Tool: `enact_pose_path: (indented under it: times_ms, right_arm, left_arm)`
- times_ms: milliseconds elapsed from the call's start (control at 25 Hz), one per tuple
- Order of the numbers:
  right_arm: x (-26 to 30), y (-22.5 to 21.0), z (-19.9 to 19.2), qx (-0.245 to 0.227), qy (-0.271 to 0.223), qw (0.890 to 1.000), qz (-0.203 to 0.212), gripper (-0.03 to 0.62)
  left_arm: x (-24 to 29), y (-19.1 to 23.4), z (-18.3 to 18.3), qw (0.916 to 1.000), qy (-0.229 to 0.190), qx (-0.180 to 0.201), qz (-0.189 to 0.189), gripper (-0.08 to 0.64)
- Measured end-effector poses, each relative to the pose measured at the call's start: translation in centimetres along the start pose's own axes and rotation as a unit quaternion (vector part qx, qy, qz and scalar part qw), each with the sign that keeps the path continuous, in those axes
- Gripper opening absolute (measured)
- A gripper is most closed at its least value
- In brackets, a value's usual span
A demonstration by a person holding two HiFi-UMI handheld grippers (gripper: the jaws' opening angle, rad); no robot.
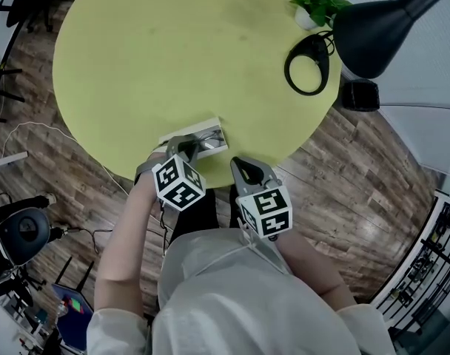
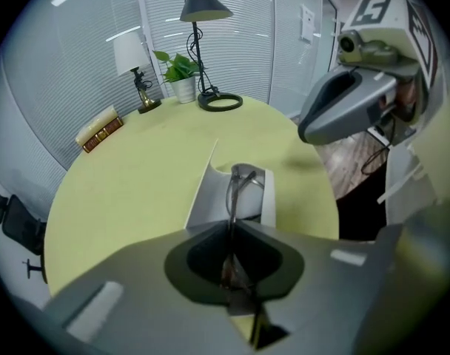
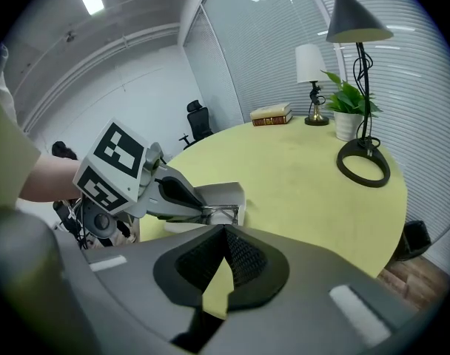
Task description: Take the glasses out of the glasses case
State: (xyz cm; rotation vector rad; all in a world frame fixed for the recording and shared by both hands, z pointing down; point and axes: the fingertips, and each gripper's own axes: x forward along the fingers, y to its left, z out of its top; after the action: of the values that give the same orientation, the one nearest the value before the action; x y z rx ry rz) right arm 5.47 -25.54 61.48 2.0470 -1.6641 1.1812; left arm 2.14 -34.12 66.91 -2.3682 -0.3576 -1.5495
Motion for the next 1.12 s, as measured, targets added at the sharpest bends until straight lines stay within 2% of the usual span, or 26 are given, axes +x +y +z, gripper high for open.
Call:
enact_pose_path:
  times_ms: [320, 680, 840, 960, 1120]
  right_arm:
    - [-0.1, 0.6, 0.1, 0.007, -0.001, 1.000, 0.001, 0.000]
    - [-0.8, 1.6, 1.2, 0.002, -0.010, 1.000, 0.007, 0.000]
    - [-1.4, 2.2, 2.4, 0.011, -0.021, 1.000, 0.014, 0.000]
    - [-2.0, 2.3, 4.1, -0.002, -0.034, 0.999, 0.012, 0.000]
    - [-2.9, 2.6, 6.5, -0.026, -0.056, 0.998, 0.012, 0.000]
  left_arm:
    - [-1.3, -0.4, 0.3, 0.9987, -0.036, 0.029, -0.023, 0.015]
    - [-4.5, 1.4, 2.0, 0.9959, -0.089, 0.019, 0.007, 0.015]
    - [-7.4, 2.2, 3.1, 0.9909, -0.133, 0.002, 0.022, 0.015]
    - [-9.5, 3.0, 3.7, 0.9867, -0.156, -0.015, 0.045, 0.015]
    - [-12.8, 3.9, 4.4, 0.9736, -0.202, -0.064, 0.084, 0.015]
